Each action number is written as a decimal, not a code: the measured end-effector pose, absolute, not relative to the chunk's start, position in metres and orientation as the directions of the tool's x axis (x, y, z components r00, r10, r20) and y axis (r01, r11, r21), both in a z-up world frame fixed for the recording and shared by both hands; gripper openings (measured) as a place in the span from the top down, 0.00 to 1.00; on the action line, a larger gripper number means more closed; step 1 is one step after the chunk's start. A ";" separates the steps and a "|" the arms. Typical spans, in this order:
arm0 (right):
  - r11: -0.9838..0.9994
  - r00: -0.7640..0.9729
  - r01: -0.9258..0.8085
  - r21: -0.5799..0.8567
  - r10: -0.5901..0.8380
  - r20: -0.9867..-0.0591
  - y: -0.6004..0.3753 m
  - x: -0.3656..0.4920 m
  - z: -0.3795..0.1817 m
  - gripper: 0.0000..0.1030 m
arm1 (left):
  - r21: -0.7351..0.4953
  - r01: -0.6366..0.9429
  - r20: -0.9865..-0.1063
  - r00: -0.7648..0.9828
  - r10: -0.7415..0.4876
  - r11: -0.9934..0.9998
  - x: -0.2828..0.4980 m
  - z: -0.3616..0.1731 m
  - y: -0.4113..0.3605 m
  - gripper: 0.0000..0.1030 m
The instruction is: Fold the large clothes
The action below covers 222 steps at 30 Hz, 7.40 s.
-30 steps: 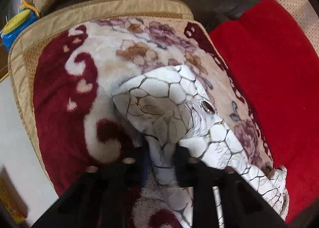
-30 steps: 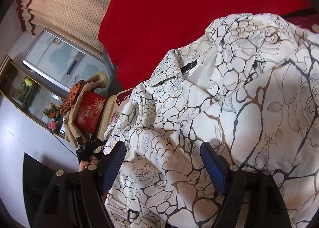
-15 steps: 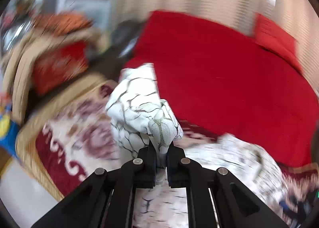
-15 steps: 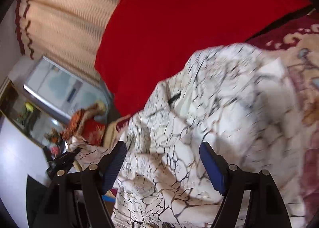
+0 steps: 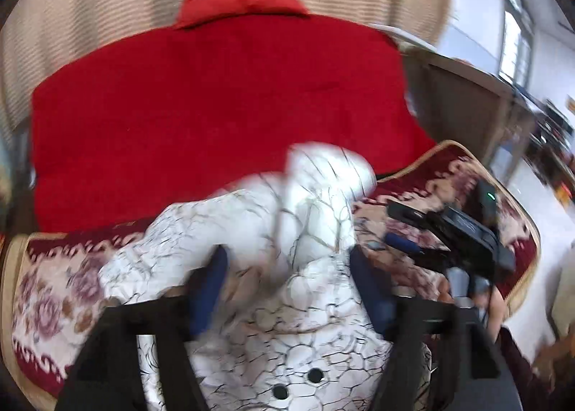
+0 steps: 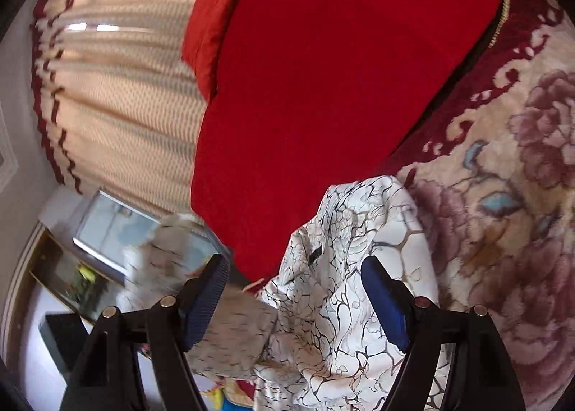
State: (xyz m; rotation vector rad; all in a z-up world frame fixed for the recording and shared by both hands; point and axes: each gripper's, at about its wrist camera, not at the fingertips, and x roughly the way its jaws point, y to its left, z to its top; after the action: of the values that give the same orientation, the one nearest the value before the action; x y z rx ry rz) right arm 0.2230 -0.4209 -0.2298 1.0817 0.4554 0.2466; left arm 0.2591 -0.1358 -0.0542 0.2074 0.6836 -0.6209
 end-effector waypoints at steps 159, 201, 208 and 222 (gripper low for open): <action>0.908 0.258 0.113 0.403 0.365 -0.895 -0.348 0.062 -0.371 0.33 | -0.279 0.259 -0.866 0.348 -0.358 0.925 0.085 -0.234 0.134 0.55; 0.801 0.389 -0.048 0.597 0.566 -0.727 -0.296 0.050 -0.307 0.92 | -0.489 0.279 -0.727 0.392 -0.563 0.826 0.077 -0.183 0.139 0.98; 0.792 0.516 -0.158 0.590 0.575 -0.635 -0.287 0.072 -0.227 0.92 | -0.487 0.325 -0.645 0.491 -0.585 0.811 0.111 -0.131 0.146 1.00; 0.794 0.531 -0.149 0.590 0.567 -0.630 -0.285 0.059 -0.228 0.92 | -0.424 0.161 -0.858 0.244 -0.452 0.891 0.064 -0.250 0.145 0.30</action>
State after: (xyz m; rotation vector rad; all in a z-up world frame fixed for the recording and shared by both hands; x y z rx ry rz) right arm 0.0586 -0.2850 -0.2279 0.5077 0.9195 0.4500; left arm 0.0638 0.1452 -0.2498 -0.2705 1.2597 -0.4253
